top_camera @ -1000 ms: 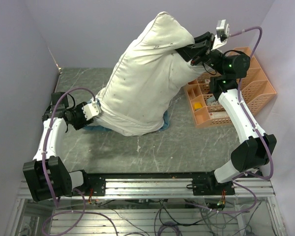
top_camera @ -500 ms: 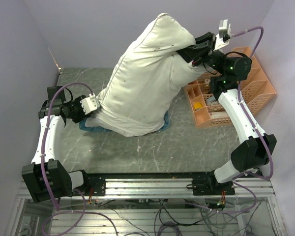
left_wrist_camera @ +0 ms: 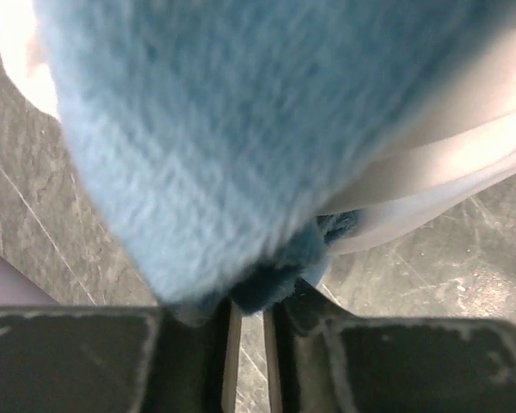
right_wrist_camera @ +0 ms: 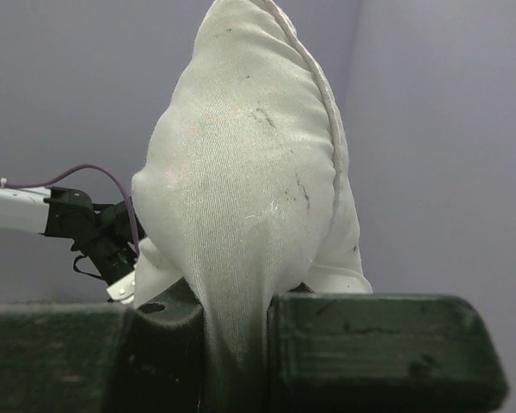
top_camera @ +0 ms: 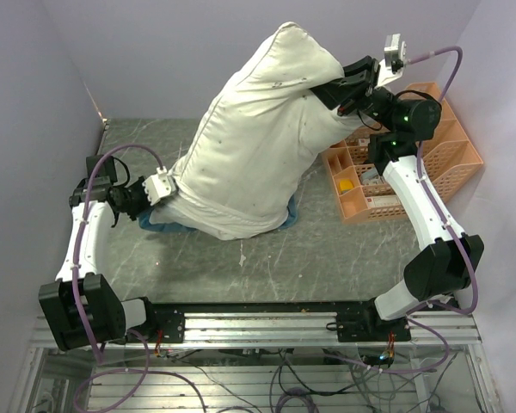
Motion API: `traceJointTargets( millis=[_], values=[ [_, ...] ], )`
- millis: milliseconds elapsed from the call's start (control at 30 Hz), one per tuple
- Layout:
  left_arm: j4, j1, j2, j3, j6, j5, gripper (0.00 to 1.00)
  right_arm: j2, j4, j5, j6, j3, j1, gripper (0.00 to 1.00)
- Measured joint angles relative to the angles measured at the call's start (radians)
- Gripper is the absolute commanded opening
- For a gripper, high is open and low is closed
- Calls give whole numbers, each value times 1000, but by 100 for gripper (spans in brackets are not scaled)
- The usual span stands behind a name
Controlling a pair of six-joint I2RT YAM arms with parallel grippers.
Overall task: Remove the pillowcase from the pillow
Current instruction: Remove the pillow from the pillowcase.
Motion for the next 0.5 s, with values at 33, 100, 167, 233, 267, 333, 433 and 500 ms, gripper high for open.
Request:
traceJointTargets(
  millis=[33, 100, 167, 233, 267, 333, 433, 500],
  values=[
    [6, 5, 3, 0, -2, 2, 18, 0, 5, 0, 8, -2, -3, 0],
    [17, 11, 5, -6, 2, 3, 15, 0, 18, -4, 23, -5, -11, 0],
    [26, 14, 5, -19, 10, 4, 10, 0, 25, -12, 37, -5, -18, 0],
    [34, 19, 4, -38, 20, 4, 7, 0, 32, -19, 47, -5, -23, 0],
    [37, 22, 3, -48, 25, 4, 7, 0, 32, -21, 51, -5, -24, 0],
    [45, 29, -2, -66, 34, 2, 7, 0, 32, -23, 63, -5, -34, 0],
    [51, 38, -16, -78, 43, 1, 7, 3, 37, -19, 88, -1, -71, 0],
    [53, 49, -31, -79, 58, -4, 7, 4, 43, -7, 113, -1, -110, 0]
  ],
)
